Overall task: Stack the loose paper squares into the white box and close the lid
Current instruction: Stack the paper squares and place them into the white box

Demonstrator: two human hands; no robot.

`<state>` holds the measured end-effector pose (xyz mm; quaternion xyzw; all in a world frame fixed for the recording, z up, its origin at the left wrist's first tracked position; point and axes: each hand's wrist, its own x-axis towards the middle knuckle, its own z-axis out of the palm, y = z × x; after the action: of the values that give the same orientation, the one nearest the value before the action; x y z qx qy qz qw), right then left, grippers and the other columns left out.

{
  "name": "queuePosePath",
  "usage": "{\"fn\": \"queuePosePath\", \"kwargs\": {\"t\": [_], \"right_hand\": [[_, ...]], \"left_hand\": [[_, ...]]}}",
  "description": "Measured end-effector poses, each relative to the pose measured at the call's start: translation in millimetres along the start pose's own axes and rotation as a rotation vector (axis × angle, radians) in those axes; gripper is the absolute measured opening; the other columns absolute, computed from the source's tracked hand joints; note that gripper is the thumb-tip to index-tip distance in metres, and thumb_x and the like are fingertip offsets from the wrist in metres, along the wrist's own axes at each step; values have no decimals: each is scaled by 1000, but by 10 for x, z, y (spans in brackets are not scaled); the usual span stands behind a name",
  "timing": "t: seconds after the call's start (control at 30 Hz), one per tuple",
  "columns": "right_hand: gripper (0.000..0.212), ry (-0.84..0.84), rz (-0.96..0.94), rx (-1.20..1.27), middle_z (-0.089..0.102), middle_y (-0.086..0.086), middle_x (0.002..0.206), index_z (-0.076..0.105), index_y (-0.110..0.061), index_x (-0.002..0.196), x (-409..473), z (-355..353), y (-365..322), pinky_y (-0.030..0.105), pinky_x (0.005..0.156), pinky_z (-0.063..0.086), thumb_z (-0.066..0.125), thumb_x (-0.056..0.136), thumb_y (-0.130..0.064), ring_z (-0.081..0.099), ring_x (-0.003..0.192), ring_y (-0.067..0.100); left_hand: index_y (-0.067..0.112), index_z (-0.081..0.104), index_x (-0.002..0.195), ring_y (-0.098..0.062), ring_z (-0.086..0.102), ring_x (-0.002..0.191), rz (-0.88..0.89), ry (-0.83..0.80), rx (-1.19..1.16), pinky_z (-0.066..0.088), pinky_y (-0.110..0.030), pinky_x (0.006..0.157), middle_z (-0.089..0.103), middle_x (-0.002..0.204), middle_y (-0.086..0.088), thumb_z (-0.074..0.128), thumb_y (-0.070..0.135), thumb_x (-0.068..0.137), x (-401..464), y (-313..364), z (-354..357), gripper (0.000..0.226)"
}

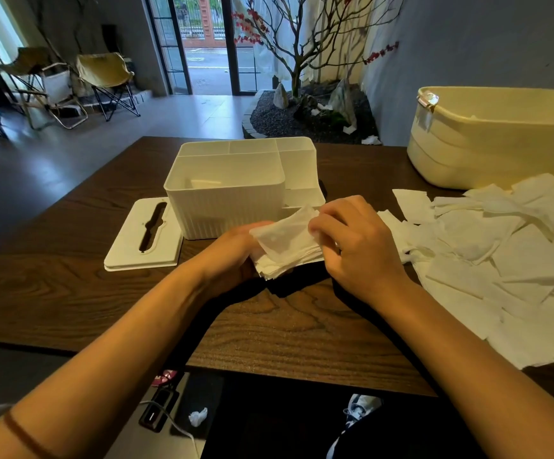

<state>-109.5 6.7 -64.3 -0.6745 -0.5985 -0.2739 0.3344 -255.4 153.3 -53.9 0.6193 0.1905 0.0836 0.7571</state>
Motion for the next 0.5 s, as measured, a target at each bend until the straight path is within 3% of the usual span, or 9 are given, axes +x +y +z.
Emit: {"fn": "queuePosePath", "kwargs": {"t": [0.1, 0.2, 0.33, 0.4, 0.5], "right_hand": [[24, -16, -8, -9, 64, 8, 93, 74, -15, 99, -6, 31, -11, 36, 64, 50, 61, 82, -5, 54, 88, 26], [27, -54, 4, 10, 63, 6, 93, 76, -18, 102, -13, 50, -4, 32, 65, 45, 60, 83, -7, 49, 90, 23], [28, -96, 43, 100, 63, 5, 95, 77, -18, 98, -33, 64, 14, 38, 70, 49, 58, 81, -6, 42, 96, 17], [28, -84, 71, 146, 63, 5, 94, 78, -17, 94, -29, 63, 12, 44, 70, 52, 56, 81, -4, 43, 97, 16], [33, -55, 117, 207, 63, 5, 92, 77, -12, 99, -17, 59, 14, 49, 71, 51, 54, 79, 2, 44, 96, 17]], "left_hand": [[16, 68, 123, -32, 60, 99, -12, -16, -64, 51, -38, 80, 66, 123, -25, 53, 7, 94, 13, -7, -9, 34], [21, 74, 116, -30, 59, 88, -12, -33, -59, 50, -32, 69, 67, 108, -20, 40, -5, 84, 4, 3, 24, 53], [21, 80, 103, -21, 55, 72, -24, -13, -61, 40, -27, 60, 63, 97, -14, 35, -9, 86, -7, -1, 51, 56], [12, 75, 113, -18, 55, 69, -17, 2, -73, 43, -25, 56, 60, 99, -16, 35, -10, 88, 3, -7, 53, 51], [8, 65, 128, -22, 60, 80, 11, -30, -75, 49, -26, 61, 65, 111, -18, 40, -7, 91, 3, -8, 48, 47]]}}
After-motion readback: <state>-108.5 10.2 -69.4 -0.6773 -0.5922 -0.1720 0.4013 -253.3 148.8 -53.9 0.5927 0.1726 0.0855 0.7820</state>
